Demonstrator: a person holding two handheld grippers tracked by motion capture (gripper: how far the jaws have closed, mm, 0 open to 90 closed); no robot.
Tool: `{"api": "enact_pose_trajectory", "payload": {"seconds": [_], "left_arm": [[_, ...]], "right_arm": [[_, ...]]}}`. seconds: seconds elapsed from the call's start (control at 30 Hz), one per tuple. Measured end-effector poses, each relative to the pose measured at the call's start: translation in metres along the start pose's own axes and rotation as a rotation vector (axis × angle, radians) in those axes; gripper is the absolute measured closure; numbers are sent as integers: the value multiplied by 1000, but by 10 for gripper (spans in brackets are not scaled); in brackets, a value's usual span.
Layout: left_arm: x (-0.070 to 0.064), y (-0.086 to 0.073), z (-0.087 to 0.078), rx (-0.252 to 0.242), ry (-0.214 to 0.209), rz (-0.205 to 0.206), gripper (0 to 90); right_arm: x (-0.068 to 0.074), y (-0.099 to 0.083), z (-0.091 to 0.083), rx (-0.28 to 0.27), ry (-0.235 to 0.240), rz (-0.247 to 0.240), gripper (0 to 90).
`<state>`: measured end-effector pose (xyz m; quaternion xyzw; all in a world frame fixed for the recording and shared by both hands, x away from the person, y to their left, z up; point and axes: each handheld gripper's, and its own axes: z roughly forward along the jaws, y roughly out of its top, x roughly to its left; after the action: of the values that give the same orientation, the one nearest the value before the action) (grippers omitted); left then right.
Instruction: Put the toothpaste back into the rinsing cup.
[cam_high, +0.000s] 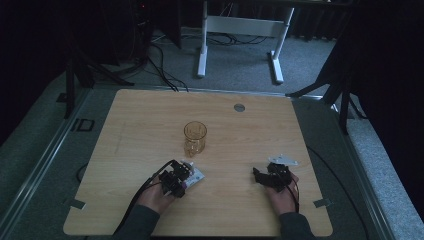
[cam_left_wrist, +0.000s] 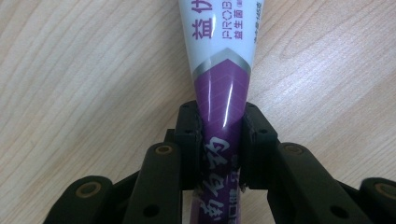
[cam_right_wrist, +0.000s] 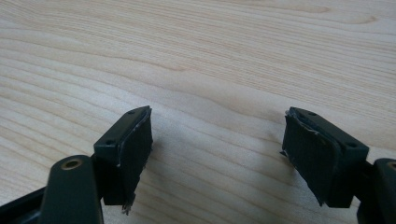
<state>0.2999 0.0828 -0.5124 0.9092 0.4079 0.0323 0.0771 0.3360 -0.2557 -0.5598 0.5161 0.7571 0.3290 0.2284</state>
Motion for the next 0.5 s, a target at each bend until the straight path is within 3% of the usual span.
{"api": "enact_pose_trajectory", "payload": {"seconds": [0.5], "left_arm": [[4,-3,-25,-139,-14,-43,730]], "right_arm": [[0,0,0,0,0,0,242]]}}
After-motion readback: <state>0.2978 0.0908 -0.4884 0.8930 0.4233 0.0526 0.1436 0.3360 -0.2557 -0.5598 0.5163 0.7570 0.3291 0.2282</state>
